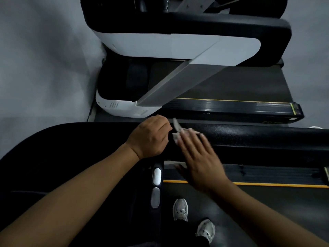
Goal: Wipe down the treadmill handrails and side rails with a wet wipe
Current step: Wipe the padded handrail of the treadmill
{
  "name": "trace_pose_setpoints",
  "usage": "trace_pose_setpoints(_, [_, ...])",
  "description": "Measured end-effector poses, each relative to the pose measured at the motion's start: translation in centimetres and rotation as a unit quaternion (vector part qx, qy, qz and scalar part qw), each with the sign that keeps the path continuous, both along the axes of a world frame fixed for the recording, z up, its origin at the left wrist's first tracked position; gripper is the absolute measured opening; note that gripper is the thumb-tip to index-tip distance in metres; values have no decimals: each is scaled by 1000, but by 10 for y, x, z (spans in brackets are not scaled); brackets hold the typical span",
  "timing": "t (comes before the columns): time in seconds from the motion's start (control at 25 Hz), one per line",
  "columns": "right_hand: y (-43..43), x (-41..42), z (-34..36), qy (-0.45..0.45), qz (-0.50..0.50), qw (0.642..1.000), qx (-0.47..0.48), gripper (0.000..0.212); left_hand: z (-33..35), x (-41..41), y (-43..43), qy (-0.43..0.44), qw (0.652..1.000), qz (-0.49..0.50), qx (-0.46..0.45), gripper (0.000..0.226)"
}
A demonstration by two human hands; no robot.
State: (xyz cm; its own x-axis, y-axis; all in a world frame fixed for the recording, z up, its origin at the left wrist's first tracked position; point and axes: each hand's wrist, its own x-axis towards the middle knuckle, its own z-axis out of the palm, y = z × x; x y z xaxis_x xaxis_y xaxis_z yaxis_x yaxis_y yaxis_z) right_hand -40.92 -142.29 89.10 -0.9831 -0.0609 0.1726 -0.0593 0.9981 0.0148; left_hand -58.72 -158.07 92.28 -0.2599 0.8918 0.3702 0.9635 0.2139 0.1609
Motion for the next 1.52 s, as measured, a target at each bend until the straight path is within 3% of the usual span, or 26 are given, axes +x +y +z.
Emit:
trace_pose_setpoints(0.16, [-10,-6,1,-15,9,1000,-5,77,1,0,-1,-16,1000,11,-2,12])
trace_pose_setpoints(0.4, [23,32,4,-17,-113,993,-22,79,2,0,1,-20,1000,17,5,18])
trace_pose_setpoints(0.6, [-15,-42,20,-40,-47,996,-57,81,2,0,0,-16,999,21,-22,16])
trace_pose_setpoints(0.84, [47,-1,24,-48,-128,990,-21,81,0,3,1,-5,1000,29,-6,17])
trace_pose_setpoints(1.12, [13,-19,26,-67,-45,997,-13,84,8,3,-12,-39,997,58,-27,17])
trace_pose_setpoints(1.36, [-35,-58,21,-90,12,996,-22,85,0,-11,-96,-29,985,171,-17,32])
trace_pose_setpoints(1.52, [-8,-31,19,-67,50,996,29,84,-8,-3,-96,-57,977,206,-5,34])
